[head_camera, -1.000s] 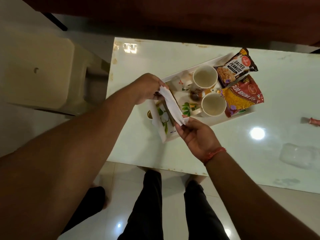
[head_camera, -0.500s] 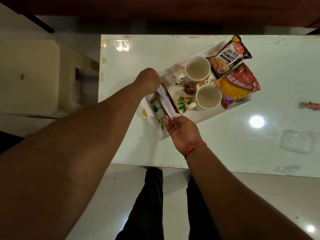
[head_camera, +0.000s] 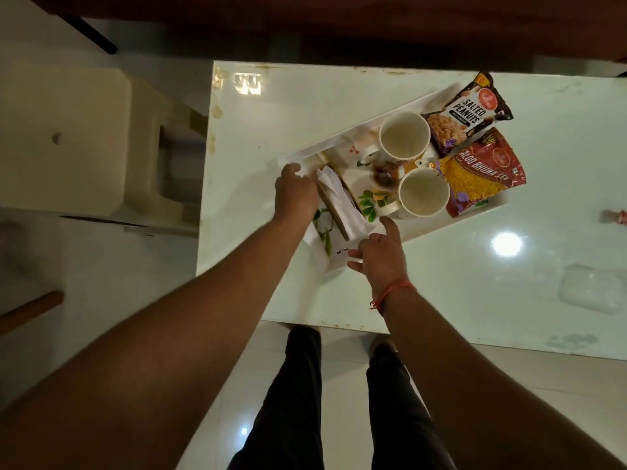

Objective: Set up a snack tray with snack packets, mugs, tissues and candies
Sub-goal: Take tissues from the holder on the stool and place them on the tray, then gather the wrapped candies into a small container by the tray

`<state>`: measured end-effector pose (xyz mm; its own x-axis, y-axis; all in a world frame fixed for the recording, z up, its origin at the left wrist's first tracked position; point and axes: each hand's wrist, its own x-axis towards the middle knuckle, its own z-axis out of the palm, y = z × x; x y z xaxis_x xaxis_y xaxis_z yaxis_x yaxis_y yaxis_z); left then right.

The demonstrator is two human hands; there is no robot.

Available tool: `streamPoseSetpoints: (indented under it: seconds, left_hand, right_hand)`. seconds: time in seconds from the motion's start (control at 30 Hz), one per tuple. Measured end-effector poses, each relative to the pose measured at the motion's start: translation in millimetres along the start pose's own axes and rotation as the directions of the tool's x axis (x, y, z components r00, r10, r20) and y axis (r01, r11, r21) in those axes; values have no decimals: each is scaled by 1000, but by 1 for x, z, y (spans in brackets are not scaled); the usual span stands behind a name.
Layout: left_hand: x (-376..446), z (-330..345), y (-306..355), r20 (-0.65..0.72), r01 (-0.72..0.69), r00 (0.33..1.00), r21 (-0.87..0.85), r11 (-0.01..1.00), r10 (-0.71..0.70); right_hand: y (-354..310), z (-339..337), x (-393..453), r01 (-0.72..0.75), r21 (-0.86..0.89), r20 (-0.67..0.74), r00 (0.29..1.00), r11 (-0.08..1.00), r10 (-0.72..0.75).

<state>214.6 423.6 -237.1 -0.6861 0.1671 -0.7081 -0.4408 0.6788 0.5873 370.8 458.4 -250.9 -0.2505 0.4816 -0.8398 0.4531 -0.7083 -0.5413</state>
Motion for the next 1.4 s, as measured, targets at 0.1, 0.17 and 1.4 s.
streamPoseSetpoints:
  seconds: [0.1, 0.17, 1.4]
  left_hand:
    - [-10, 5, -21, 94, 115, 990, -88, 990, -106]
    - [-16, 7, -29, 154, 126, 982, -87, 988, -112]
    - [-21, -32, -70, -55, 88, 995, -22, 996, -89]
  right_hand:
    - [-3, 2, -2, 33, -164, 29, 999, 986, -29]
    - [-2, 2, -2, 60, -234, 36, 998, 970, -53]
    - [-93, -176, 36, 160, -681, -338, 797, 715, -500]
